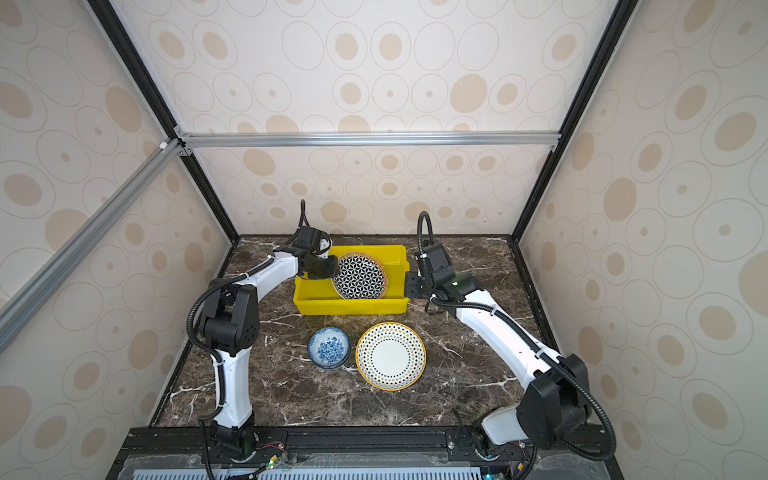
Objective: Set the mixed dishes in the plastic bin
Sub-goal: 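Carry the patterned plate with the left gripper over the yellow bin and lower it, then lower the patterned plate flat into the bin and open the left gripper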
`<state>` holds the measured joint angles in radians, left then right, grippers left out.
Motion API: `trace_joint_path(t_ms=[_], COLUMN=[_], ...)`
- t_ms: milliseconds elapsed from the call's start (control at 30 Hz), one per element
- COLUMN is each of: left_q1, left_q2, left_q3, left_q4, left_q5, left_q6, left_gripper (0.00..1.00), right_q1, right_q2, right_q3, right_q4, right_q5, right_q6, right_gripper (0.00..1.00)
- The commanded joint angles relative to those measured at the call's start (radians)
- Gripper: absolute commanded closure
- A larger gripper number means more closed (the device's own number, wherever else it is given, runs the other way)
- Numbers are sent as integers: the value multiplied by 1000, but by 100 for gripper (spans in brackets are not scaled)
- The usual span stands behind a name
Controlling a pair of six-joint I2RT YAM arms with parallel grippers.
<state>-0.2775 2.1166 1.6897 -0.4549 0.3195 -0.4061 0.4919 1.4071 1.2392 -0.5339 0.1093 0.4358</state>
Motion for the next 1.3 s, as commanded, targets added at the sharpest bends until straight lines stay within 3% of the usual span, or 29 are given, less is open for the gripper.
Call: trace_joint_path(t_ms=[0, 533, 1267], left_q1=[-15, -51, -52], left_q2=[-17, 32, 61], left_q3=[66, 47, -52], left_q4=[21, -56, -21], left_q5=[7, -125, -136], left_q6=[0, -24, -51], left_gripper=[100, 99, 92], right_q1=[7, 7, 7], right_q2=[-25, -85, -161], right_q3=[-20, -64, -113], right_q4=[6, -1, -6], right_q5=[16, 5, -11], right_q6=[-3, -9, -4], right_gripper=[42, 41, 40])
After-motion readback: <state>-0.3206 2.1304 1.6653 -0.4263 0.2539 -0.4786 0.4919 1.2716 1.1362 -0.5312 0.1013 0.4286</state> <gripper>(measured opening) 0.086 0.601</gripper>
